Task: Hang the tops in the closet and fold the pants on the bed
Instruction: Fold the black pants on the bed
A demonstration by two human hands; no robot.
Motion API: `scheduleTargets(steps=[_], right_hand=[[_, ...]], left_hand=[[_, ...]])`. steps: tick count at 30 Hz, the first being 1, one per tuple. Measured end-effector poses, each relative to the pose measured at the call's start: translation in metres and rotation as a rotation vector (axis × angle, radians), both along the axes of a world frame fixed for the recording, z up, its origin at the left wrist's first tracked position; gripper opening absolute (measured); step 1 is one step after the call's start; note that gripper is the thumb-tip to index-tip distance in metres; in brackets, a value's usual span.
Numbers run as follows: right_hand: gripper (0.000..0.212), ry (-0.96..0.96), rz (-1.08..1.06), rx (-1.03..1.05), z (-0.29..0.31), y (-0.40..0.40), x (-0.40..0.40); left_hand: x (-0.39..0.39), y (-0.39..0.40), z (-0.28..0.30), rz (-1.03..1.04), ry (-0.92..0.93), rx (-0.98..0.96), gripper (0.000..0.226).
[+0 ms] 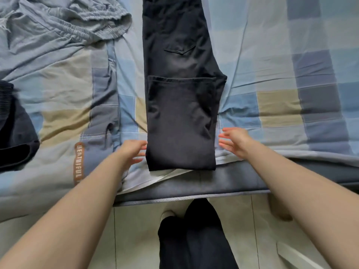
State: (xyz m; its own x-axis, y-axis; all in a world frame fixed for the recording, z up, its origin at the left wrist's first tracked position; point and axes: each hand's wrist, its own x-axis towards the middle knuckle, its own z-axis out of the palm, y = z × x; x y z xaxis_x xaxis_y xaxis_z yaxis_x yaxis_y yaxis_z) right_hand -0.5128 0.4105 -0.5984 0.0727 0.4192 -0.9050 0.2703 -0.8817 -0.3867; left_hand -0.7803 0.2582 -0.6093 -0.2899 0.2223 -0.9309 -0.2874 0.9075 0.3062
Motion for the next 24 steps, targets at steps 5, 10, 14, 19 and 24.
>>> scheduleTargets(steps=[5, 10, 14, 19, 24], right_hand=[[0.041, -0.006, 0.348, -0.048, -0.021, -0.018, -0.004], [0.055, -0.048, 0.416, 0.033, -0.033, -0.032, -0.007], [0.018, 0.072, 0.472, 0.058, -0.025, -0.053, 0.005], [0.018, 0.218, 0.542, 0.089, 0.000, -0.089, 0.050], [0.016, 0.134, 0.655, 0.050, -0.004, -0.120, 0.073]], left_hand=[[0.038, -0.008, -0.023, -0.004, 0.076, 0.099, 0.019], [0.043, -0.025, -0.028, -0.050, 0.079, 0.191, 0.031], [0.045, -0.044, -0.022, -0.131, 0.098, 0.203, 0.016], [0.057, -0.084, -0.005, -0.105, 0.031, 0.244, 0.017], [0.069, -0.106, -0.003, -0.200, -0.101, 0.197, 0.023]])
